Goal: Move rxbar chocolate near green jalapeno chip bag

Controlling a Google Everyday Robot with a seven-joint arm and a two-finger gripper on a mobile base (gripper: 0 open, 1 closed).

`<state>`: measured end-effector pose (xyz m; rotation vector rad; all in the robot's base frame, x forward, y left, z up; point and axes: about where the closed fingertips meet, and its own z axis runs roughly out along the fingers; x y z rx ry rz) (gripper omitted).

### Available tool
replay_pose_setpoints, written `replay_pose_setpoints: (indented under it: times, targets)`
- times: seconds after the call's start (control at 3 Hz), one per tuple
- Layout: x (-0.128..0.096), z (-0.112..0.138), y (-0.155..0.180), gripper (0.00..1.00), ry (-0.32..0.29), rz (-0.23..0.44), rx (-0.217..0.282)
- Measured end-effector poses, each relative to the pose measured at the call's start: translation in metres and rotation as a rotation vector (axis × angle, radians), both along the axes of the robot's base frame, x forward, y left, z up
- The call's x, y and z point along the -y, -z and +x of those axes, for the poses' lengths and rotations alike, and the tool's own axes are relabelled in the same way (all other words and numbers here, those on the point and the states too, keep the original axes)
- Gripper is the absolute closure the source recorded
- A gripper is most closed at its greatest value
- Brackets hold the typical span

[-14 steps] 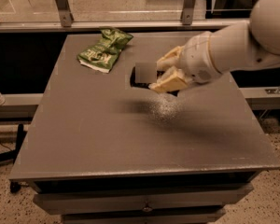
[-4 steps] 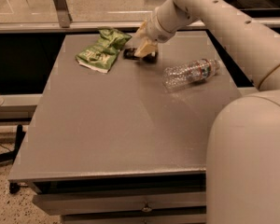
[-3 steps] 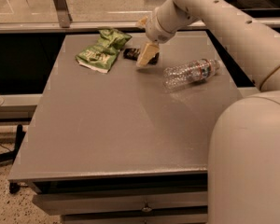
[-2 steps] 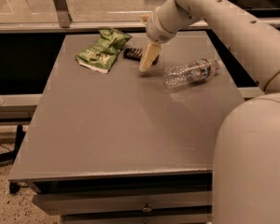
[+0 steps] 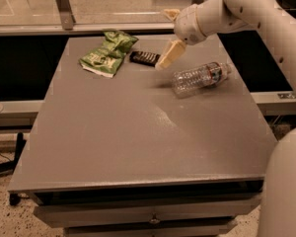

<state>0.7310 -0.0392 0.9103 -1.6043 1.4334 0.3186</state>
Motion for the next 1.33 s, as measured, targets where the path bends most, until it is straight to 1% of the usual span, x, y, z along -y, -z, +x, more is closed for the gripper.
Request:
replay_pose_setpoints:
  times: [0.33,0.67,1.0,1.33]
  targets:
    - [0.032,-0.019,-0.036,0.00,0.019,0.167,0.014]
    - [0.074,-0.054,-0.072,0.00,0.044,0.242,0.047]
    - [0.114,-0.098,-0.086,0.00,0.047,0.194,0.056]
    - [0.115,-0.103,-0.086,0.00,0.038,0.189,0.049]
